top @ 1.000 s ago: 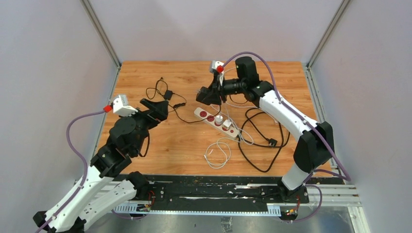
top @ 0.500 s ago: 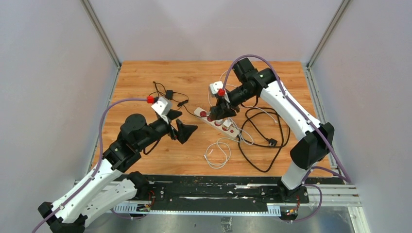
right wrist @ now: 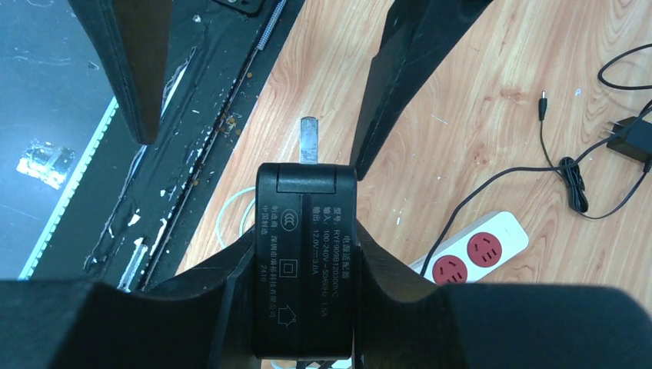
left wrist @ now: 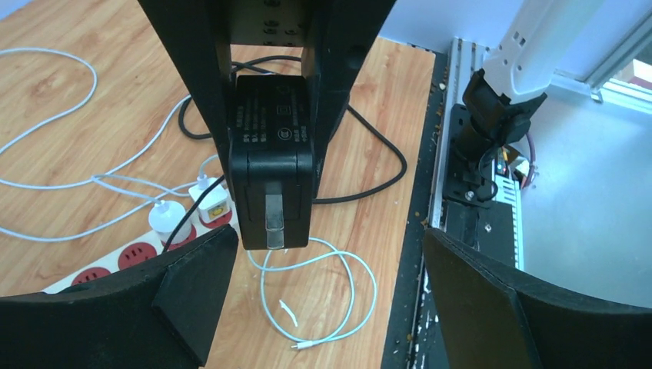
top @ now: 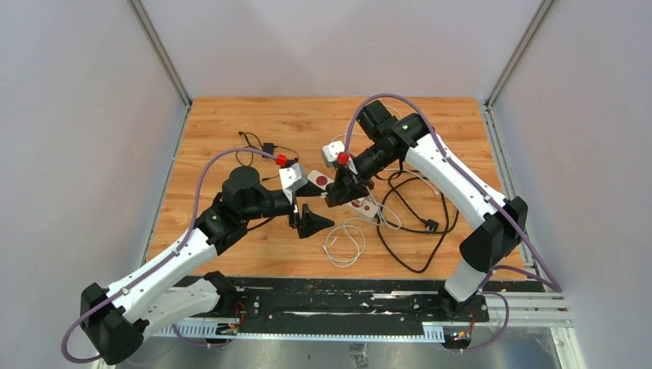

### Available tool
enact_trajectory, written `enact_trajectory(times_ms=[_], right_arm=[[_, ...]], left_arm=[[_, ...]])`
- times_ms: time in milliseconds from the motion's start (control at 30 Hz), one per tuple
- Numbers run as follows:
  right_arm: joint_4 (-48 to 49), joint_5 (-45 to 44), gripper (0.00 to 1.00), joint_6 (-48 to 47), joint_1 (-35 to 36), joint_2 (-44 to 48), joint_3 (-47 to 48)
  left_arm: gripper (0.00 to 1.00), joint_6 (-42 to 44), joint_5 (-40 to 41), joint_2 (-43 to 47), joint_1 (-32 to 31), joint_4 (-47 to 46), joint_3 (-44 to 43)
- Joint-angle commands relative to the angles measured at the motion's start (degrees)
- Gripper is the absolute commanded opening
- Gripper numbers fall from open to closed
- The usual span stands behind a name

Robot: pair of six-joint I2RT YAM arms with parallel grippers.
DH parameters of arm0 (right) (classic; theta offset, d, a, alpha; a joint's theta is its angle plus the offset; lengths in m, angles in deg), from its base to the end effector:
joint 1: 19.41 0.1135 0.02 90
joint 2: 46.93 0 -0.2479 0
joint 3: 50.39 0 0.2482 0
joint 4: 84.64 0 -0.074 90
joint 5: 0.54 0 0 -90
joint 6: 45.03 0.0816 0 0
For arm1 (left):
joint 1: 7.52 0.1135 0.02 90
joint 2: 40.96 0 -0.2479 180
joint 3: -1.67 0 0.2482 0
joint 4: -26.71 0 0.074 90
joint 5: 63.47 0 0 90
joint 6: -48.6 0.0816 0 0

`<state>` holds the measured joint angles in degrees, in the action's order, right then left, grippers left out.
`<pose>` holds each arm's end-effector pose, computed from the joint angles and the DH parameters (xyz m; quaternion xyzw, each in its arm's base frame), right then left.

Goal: Insert the plug

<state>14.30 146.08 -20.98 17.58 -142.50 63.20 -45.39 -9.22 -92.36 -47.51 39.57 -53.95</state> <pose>0.2258 0.2554 0.3310 -0.7386 0.4468 0.3952 0.3140 0.1621 -0.1982 0.3044 0.4133 0.6246 -0.4481 0.4881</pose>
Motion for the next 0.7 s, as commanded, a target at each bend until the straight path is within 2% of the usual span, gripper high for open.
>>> enact_trajectory(times_ms=[0, 267, 433, 600, 667], right_arm=[[0.7, 2.6, 0.00, 3.6, 1.3, 3.5, 0.4], [0.6, 1.4, 0.00, 3.6, 3.9, 5.0, -0.5], [0.6, 1.0, 0.00, 3.7, 4.7, 5.2, -0.5], [0.5, 0.0, 0.02, 4.3, 5.4, 5.1, -0.4], [1.0, -0.1, 0.13, 4.8, 5.4, 5.3, -0.2]], left_arm=[[0.90, 2.2, -3.4, -0.2, -0.3, -1.3, -1.5], [0.72, 2.9, -0.9, -2.8, -0.3, 0.8, -3.1], [0.41, 3.2, -2.3, -4.2, -0.3, 2.1, -4.3], [0.00, 3.4, -3.9, -4.4, -0.3, 0.1, -4.2], [0.00, 2.9, -3.9, -4.1, -0.3, -2.1, -3.8]])
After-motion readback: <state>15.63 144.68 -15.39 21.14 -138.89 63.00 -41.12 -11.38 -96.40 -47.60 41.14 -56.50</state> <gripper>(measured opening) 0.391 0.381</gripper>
